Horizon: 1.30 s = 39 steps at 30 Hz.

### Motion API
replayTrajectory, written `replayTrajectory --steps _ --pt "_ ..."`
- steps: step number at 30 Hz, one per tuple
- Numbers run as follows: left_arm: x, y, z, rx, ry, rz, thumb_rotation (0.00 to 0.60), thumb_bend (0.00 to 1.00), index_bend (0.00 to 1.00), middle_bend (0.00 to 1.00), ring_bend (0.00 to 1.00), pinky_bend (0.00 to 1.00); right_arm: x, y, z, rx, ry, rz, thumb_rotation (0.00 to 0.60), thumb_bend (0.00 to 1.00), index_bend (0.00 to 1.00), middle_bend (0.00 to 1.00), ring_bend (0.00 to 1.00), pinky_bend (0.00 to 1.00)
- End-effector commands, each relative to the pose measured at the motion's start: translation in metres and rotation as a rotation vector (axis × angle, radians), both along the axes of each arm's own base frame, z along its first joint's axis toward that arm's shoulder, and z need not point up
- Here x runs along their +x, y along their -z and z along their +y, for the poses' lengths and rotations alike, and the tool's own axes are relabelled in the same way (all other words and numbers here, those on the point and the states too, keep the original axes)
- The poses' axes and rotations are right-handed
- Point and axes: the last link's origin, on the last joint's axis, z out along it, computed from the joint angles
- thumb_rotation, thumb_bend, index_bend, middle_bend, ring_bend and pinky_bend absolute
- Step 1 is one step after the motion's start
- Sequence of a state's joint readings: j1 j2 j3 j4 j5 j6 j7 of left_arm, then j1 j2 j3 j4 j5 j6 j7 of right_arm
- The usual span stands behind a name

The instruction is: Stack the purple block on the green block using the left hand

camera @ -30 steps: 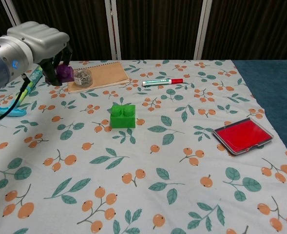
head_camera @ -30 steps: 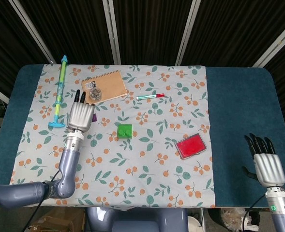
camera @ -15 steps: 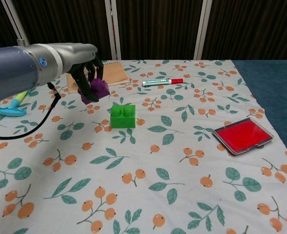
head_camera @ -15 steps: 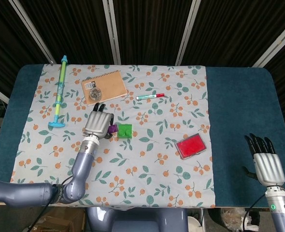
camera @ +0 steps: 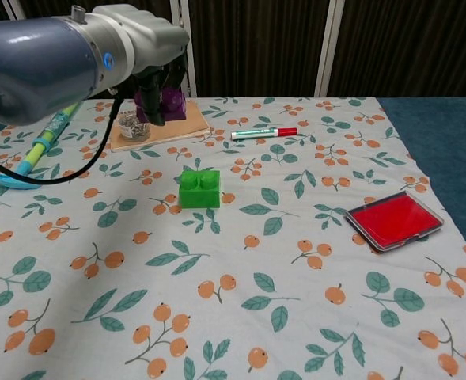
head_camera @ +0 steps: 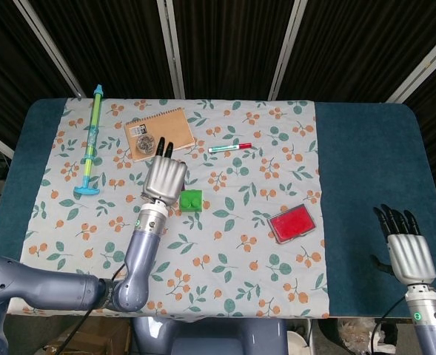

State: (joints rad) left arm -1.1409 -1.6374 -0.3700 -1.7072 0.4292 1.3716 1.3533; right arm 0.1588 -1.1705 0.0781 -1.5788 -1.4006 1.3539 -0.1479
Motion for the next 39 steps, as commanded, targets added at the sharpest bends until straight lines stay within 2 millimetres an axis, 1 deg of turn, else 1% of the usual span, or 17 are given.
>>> replayTrajectory --steps 1,8,12,23,33,39 --pt "0.001 0.010 0.000 -0.032 0.006 -0.008 0.600 0.30 0.57 0.59 0.10 0.00 0.000 0.000 0.000 -0.001 0.001 0.000 0.600 0.22 0.03 0.06 0.10 0.00" --pt "-0.007 0.030 0.004 -0.105 -0.002 -0.041 0.600 0.30 0.56 0.59 0.10 0.00 -0.002 -0.001 -0.001 0.000 0.009 0.001 0.600 0.22 0.03 0.06 0.10 0.00" --pt "-0.011 0.037 0.005 -0.134 -0.003 -0.044 0.600 0.30 0.55 0.59 0.10 0.00 -0.002 0.000 -0.001 0.002 0.010 0.003 0.600 0.22 0.03 0.06 0.10 0.00" --pt "-0.011 0.044 0.003 -0.161 -0.009 -0.018 0.600 0.30 0.54 0.59 0.10 0.00 -0.002 0.000 -0.002 0.002 0.016 0.006 0.600 0.22 0.03 0.06 0.10 0.00" --pt "-0.009 0.047 0.004 -0.155 0.003 0.013 0.600 0.30 0.54 0.59 0.10 0.00 -0.004 0.000 -0.002 0.005 0.021 0.006 0.600 0.22 0.03 0.06 0.10 0.00" --pt "-0.011 0.053 0.007 -0.157 0.004 0.030 0.600 0.30 0.54 0.59 0.10 0.00 -0.005 0.001 -0.003 0.007 0.027 0.010 0.600 0.22 0.03 0.06 0.10 0.00"
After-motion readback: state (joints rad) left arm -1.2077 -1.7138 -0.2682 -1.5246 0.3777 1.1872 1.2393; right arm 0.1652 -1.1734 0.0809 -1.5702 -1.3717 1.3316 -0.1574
